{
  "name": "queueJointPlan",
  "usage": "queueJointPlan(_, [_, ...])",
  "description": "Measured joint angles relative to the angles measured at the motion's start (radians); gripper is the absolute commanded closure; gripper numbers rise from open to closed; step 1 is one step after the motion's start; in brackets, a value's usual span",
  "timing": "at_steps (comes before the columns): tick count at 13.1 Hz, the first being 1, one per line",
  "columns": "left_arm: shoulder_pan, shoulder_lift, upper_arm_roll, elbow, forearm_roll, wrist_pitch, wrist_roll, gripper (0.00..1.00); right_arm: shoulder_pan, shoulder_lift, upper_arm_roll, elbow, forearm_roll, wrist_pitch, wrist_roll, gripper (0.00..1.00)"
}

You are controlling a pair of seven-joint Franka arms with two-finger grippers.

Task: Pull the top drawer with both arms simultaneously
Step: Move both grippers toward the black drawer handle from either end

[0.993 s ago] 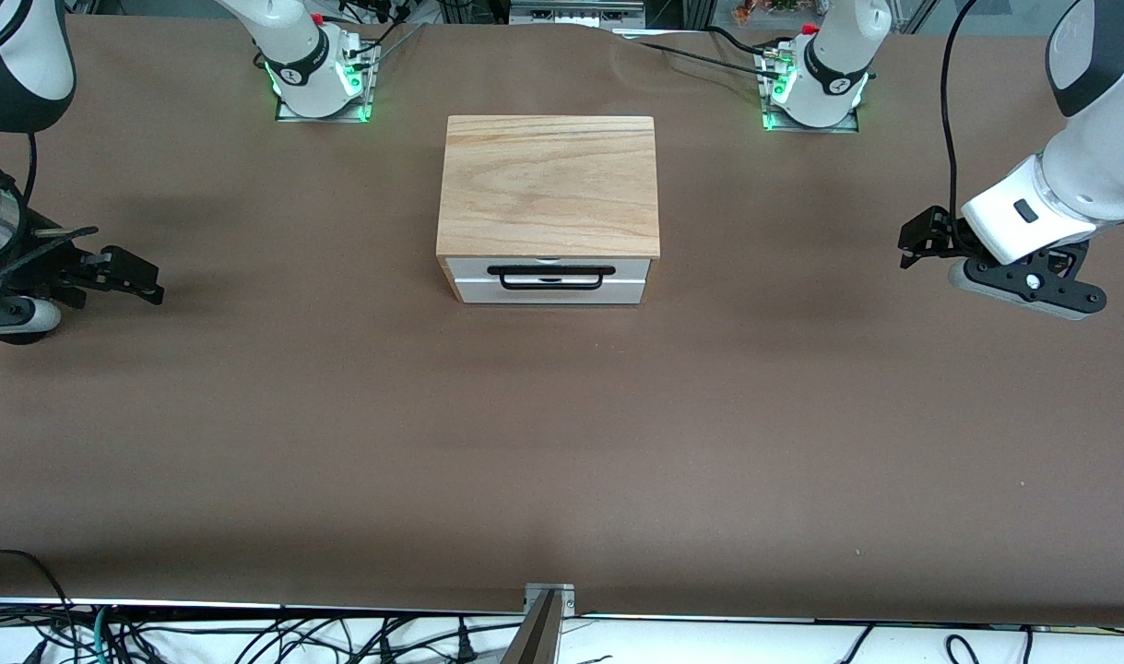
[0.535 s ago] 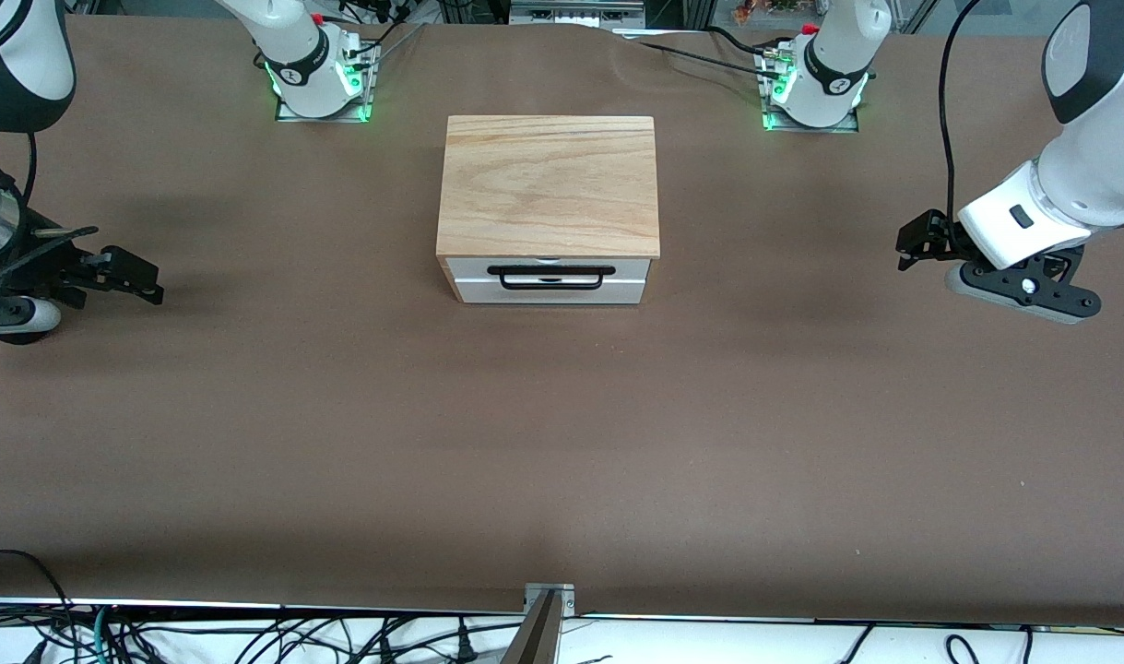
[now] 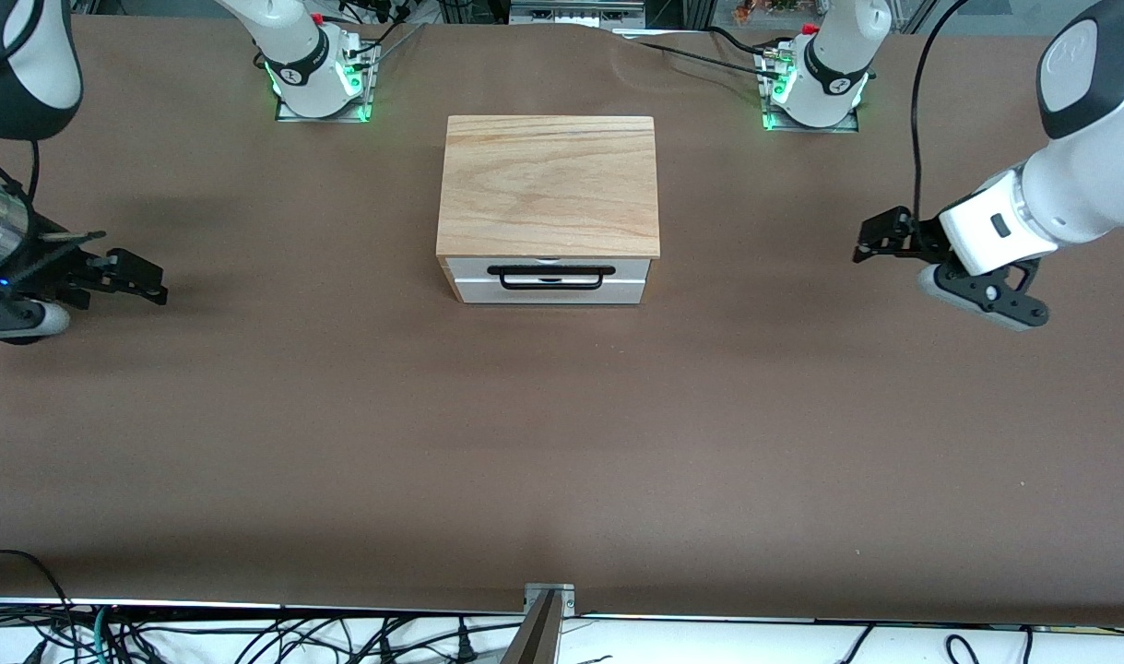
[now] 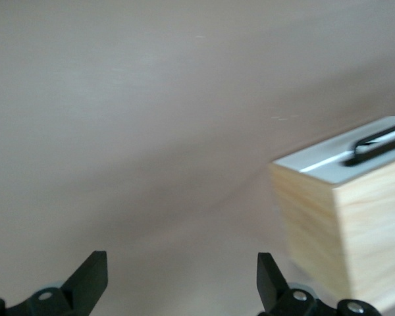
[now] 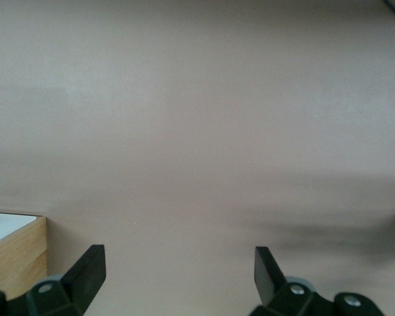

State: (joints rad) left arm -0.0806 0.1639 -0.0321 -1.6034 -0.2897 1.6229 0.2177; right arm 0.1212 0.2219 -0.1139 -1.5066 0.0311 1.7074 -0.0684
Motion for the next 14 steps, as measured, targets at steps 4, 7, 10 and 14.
queueJointPlan(4, [-0.004, 0.142, -0.005, -0.002, -0.334, -0.001, 0.082, 0.00, 0.019, 0.072, 0.015, 0.000, 0.101, 0.002, 0.000, 0.00])
queueJointPlan(7, [-0.020, 0.282, -0.035, -0.005, -0.550, -0.003, 0.234, 0.00, 0.010, 0.155, 0.010, -0.007, 0.497, 0.002, -0.046, 0.00])
queueJointPlan(10, [-0.045, 0.405, -0.060, -0.006, -0.762, 0.000, 0.416, 0.00, 0.010, 0.280, 0.009, -0.009, 0.854, 0.004, -0.162, 0.00])
queueJointPlan(14, [-0.049, 0.555, -0.063, -0.059, -1.051, -0.006, 0.691, 0.00, 0.058, 0.404, 0.015, -0.014, 1.115, 0.003, -0.353, 0.00])
